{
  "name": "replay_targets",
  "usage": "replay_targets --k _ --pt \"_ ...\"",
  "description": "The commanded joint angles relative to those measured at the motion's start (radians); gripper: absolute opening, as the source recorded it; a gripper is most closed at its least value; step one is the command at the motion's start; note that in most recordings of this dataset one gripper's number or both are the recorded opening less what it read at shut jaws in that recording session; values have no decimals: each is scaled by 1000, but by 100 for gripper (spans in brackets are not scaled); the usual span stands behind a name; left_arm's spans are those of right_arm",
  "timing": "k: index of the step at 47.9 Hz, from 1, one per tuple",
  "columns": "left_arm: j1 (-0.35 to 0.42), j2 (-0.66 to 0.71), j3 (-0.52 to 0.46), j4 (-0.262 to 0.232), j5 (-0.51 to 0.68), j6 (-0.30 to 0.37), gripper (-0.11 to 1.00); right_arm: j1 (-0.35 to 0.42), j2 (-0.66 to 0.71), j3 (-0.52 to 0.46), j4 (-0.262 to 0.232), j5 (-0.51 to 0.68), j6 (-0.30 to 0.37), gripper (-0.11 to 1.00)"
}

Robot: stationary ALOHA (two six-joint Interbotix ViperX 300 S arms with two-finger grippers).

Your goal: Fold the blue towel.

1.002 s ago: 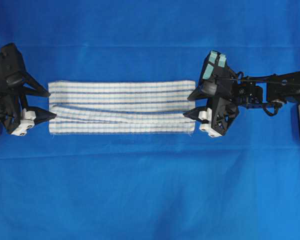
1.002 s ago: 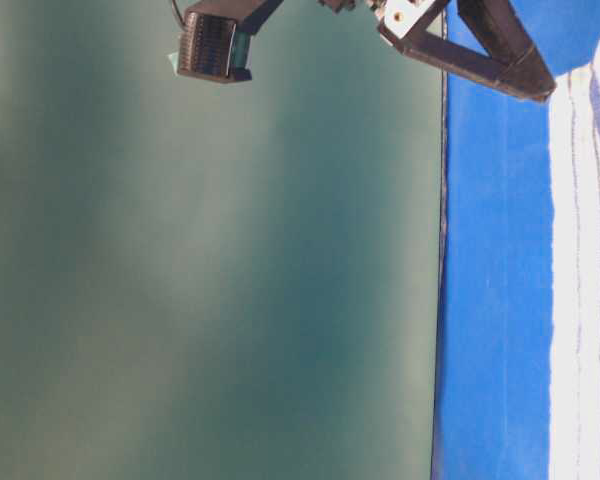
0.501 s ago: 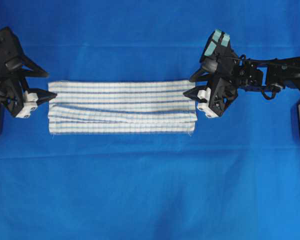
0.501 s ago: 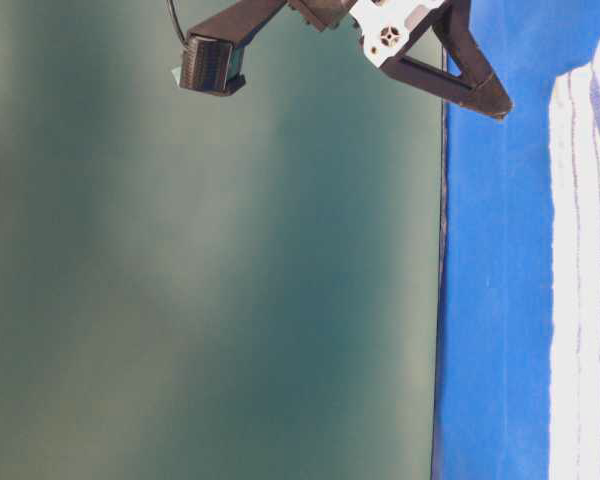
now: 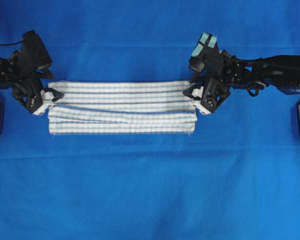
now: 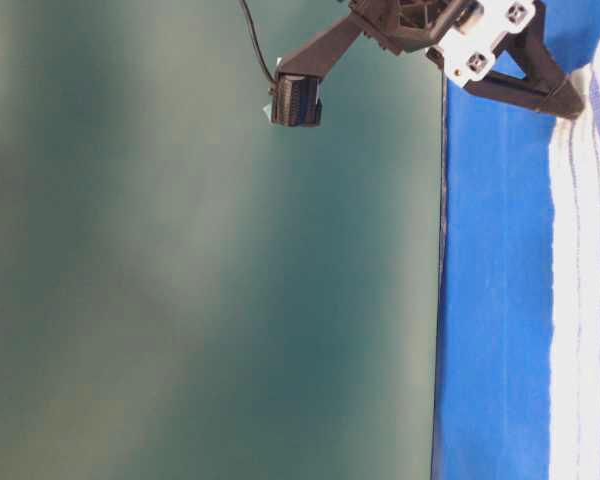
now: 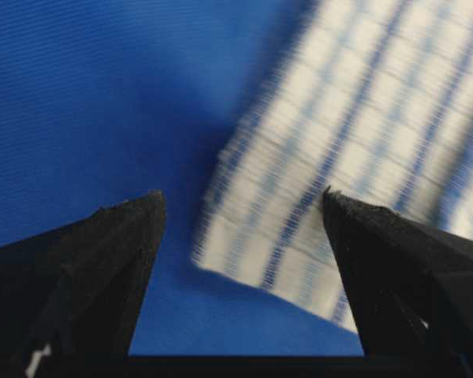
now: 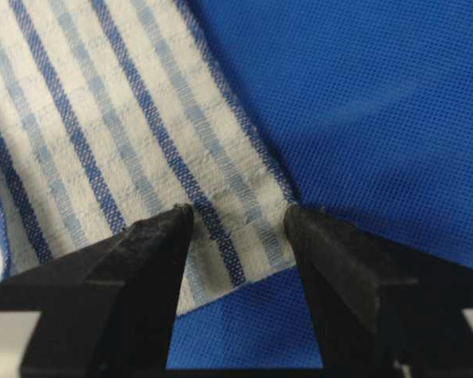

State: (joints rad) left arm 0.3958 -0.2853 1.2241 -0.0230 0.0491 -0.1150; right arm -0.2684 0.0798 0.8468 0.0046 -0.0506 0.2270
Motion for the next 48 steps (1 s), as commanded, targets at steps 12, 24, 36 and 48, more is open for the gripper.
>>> replay_targets --k 12,24,36,48 --pt "29 3 6 2 21 -5 61 -6 -5 -8 -32 -15 -3 34" --pt "-18 8 2 2 20 -2 3 -6 -5 -11 -34 -15 -3 3" --pt "-20 -3 -9 2 26 2 4 -6 -8 -12 -34 -15 -2 3" --pt "-21 -124 -97 2 213 8 4 -6 -110 -26 -34 38 -2 3"
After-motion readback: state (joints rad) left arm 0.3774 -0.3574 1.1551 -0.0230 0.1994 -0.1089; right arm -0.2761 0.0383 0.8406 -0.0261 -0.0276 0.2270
